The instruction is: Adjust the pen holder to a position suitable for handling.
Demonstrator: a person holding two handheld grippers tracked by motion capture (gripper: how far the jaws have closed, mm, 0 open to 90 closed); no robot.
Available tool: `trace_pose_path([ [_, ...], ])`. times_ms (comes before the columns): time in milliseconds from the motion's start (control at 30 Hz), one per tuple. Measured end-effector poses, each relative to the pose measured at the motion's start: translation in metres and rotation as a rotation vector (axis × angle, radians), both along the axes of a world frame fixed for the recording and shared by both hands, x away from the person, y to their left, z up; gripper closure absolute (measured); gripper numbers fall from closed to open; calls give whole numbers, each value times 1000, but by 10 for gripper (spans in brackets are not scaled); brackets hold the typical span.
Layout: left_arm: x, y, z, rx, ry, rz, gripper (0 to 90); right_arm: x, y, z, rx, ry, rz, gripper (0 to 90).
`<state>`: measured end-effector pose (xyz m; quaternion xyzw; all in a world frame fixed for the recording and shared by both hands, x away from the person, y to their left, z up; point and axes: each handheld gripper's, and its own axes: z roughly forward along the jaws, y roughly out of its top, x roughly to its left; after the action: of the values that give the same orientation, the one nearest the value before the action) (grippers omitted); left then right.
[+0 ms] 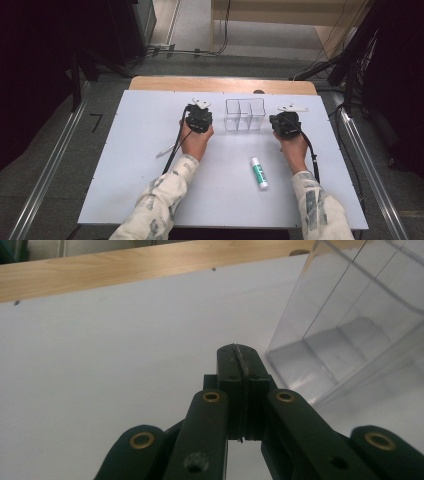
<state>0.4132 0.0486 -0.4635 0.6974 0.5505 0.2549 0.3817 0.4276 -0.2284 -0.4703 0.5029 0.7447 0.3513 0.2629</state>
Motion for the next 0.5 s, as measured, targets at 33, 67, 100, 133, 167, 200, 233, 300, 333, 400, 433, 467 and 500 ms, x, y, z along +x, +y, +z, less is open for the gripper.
trace_pose_path([
  [33, 4, -3, -1, -6, 6, 1, 900, 3, 1, -1, 1, 4, -2, 873],
  [67, 8, -6, -1, -8, 6, 3, 900, 6, 2, -2, 16, 13, 0, 873],
  [100, 10, -9, -2, -7, 7, 6, 900, 8, 3, -3, 23, 14, 3, 873],
  [133, 13, -12, -2, -14, 7, 3, 900, 10, 4, -3, 22, 11, 4, 873],
  [167, 14, -14, -2, -14, 10, -6, 900, 12, 5, -4, 27, 10, 6, 873],
  [200, 16, -18, -3, -18, 9, -10, 900, 14, 6, -5, 33, 11, 10, 873],
  [233, 17, -21, -3, -18, 8, -14, 900, 16, 6, -5, 36, 5, 13, 873],
  [300, 18, -25, -3, -17, 8, -25, 900, 17, 6, -6, 40, -9, 19, 873],
  [333, 18, -27, -4, -20, 7, -27, 900, 18, 7, -6, 39, -12, 26, 873],
  [400, 19, -30, -4, -20, 6, -33, 900, 20, 7, -7, 37, -9, 33, 873],
  [433, 19, -31, -4, -19, 8, -38, 900, 20, 8, -6, 38, -12, 37, 873],
  [467, 19, -32, -4, -17, 7, -40, 900, 20, 9, -6, 36, -16, 44, 873],
  [500, 19, -32, -4, -19, 7, -41, 900, 20, 11, -6, 32, -17, 47, 875],
])
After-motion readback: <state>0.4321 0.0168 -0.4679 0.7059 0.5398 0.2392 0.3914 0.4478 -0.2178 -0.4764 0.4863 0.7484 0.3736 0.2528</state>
